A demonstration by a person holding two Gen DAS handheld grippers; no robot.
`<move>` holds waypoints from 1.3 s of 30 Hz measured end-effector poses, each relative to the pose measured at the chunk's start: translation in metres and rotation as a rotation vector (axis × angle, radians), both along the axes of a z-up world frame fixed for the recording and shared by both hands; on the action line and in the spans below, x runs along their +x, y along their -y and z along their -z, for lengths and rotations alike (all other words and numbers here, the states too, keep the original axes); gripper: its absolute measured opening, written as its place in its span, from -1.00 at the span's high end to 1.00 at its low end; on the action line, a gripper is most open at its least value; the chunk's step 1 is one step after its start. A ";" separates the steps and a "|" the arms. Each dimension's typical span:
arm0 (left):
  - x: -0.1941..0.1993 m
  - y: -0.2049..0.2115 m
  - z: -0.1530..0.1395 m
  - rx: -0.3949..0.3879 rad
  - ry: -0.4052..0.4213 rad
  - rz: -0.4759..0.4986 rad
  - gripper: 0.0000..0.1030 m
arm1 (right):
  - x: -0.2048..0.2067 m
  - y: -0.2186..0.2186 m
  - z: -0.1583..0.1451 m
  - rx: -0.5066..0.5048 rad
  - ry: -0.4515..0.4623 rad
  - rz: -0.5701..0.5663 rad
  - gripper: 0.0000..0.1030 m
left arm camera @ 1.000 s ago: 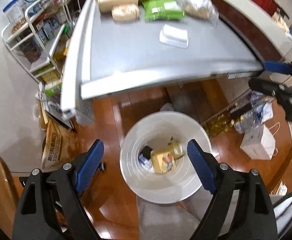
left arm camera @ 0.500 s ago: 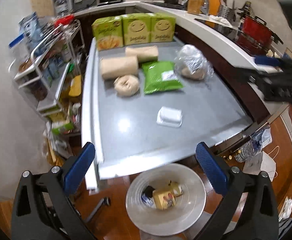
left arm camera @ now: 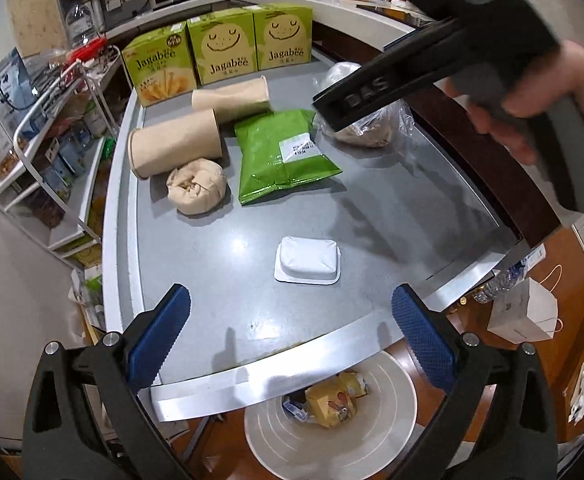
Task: Collect trash
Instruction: 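Reach the right tool to the clear plastic bag while the left tool approaches the white tray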
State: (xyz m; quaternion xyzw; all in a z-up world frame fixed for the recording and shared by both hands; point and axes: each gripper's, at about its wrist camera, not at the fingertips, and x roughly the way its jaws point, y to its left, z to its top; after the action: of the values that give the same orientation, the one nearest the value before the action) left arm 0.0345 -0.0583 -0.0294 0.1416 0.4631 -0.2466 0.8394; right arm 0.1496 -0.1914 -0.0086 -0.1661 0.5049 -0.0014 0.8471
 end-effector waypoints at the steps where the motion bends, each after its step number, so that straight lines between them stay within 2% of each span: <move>1: 0.002 0.000 0.001 -0.002 -0.007 -0.002 -0.97 | 0.005 0.000 0.004 -0.004 -0.010 -0.001 -0.90; 7: 0.010 0.002 0.007 -0.007 -0.025 -0.021 -0.97 | 0.032 0.009 0.030 0.015 -0.096 0.008 -0.87; 9: 0.014 0.001 0.008 -0.009 -0.031 -0.027 -0.97 | 0.037 0.015 0.037 0.058 -0.130 0.025 -0.86; 10: 0.015 0.000 0.008 -0.006 -0.032 -0.029 -0.97 | 0.037 0.018 0.039 0.096 -0.148 0.038 -0.81; 13: 0.018 -0.002 0.011 0.006 -0.034 -0.034 -0.97 | 0.035 0.029 0.043 0.309 -0.224 0.069 -0.62; 15: 0.021 -0.005 0.013 0.014 -0.038 -0.039 -0.97 | 0.027 0.029 0.044 0.380 -0.239 0.085 -0.61; 19: 0.024 -0.011 0.017 0.017 -0.051 -0.034 -0.97 | 0.003 0.022 0.033 0.375 -0.194 0.058 -0.65; 24: 0.032 -0.005 0.021 -0.010 -0.070 0.002 -0.97 | -0.015 0.014 0.025 0.225 -0.120 0.034 -0.71; 26: 0.033 0.003 0.023 -0.012 -0.061 0.029 -0.95 | -0.010 0.017 0.026 0.211 -0.121 0.031 -0.71; 30: 0.038 0.015 0.034 -0.001 -0.112 0.066 -0.50 | -0.012 0.027 0.026 0.260 -0.117 0.047 -0.68; 34: 0.038 0.019 0.039 0.006 -0.115 0.073 -0.46 | -0.011 0.030 0.026 0.278 -0.118 0.046 -0.62; 36: 0.038 0.022 0.041 0.017 -0.116 0.082 -0.19 | -0.010 0.030 0.027 0.271 -0.117 0.043 -0.62; 39: 0.039 0.024 0.044 0.022 -0.119 0.087 -0.05 | -0.008 0.029 0.031 0.272 -0.127 0.044 -0.62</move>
State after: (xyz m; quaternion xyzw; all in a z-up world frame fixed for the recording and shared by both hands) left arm 0.0739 -0.0823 -0.0737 0.1559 0.5082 -0.2860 0.7972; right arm 0.1418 -0.2206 -0.0392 -0.0383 0.5564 0.0590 0.8279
